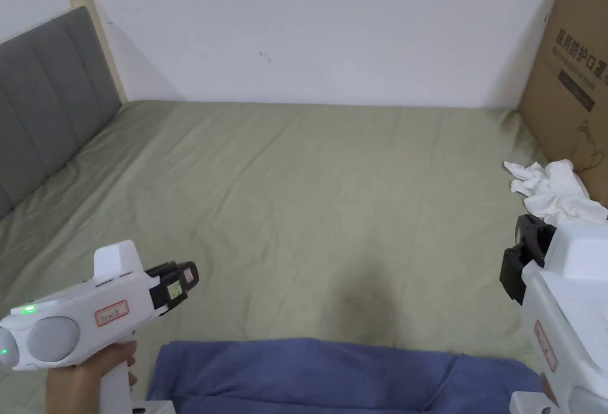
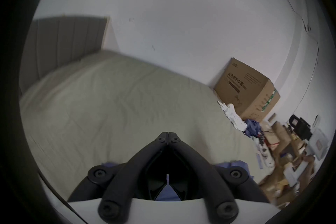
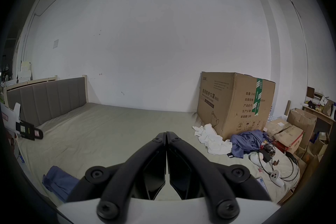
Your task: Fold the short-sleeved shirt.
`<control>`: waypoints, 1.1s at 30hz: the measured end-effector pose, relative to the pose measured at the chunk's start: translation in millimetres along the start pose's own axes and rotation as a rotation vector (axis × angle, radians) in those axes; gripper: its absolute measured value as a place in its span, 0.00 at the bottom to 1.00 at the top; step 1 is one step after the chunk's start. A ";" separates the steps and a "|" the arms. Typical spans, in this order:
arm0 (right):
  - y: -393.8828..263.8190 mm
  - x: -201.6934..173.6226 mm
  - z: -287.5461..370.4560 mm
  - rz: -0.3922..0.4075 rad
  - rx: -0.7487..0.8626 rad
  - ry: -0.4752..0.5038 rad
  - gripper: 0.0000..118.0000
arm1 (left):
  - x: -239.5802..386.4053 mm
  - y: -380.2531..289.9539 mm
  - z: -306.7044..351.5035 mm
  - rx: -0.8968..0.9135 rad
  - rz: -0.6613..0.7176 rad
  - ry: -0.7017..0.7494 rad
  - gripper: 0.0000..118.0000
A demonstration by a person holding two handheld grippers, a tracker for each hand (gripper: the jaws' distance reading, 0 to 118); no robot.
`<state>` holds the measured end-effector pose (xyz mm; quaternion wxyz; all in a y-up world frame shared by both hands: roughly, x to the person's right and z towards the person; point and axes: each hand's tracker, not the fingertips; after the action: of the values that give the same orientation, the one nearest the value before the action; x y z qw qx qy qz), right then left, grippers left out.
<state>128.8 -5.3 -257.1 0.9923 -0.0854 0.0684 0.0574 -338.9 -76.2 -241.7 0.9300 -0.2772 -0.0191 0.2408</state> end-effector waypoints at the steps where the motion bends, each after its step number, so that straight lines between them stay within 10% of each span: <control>1: -0.4 -0.5 -1.8 0.000 -0.006 0.003 0.00 | -15.3 -0.1 -4.9 -0.068 0.020 -0.012 0.00; 12: -18.1 -1.4 -29.3 0.035 -0.074 -0.016 0.00 | -125.0 -33.8 -38.5 -0.392 0.236 0.056 0.21; 15: -24.7 -3.8 -34.5 0.042 -0.095 -0.019 0.00 | -126.5 -49.3 -46.4 -0.446 0.253 0.071 0.65; 17: -28.3 -6.5 -38.1 0.048 -0.106 -0.021 0.00 | -113.1 -56.9 -42.4 -0.462 0.255 0.071 0.69; 21: -33.0 -12.6 -41.0 0.054 -0.133 -0.021 0.00 | -126.7 -66.4 -56.7 -0.488 0.250 0.041 0.66; 26: -36.3 -10.9 -42.4 0.053 -0.147 -0.017 0.00 | -134.0 -71.0 -68.5 -0.481 0.228 0.044 0.26; 33: -36.0 -4.9 -41.9 0.042 -0.145 -0.022 0.00 | -129.7 -78.3 -82.3 -0.504 0.196 0.034 0.04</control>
<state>123.2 -48.4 -291.4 0.9828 -0.1549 0.0550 0.0837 -405.3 -234.5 -257.5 0.8041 -0.5044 -0.0357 0.3127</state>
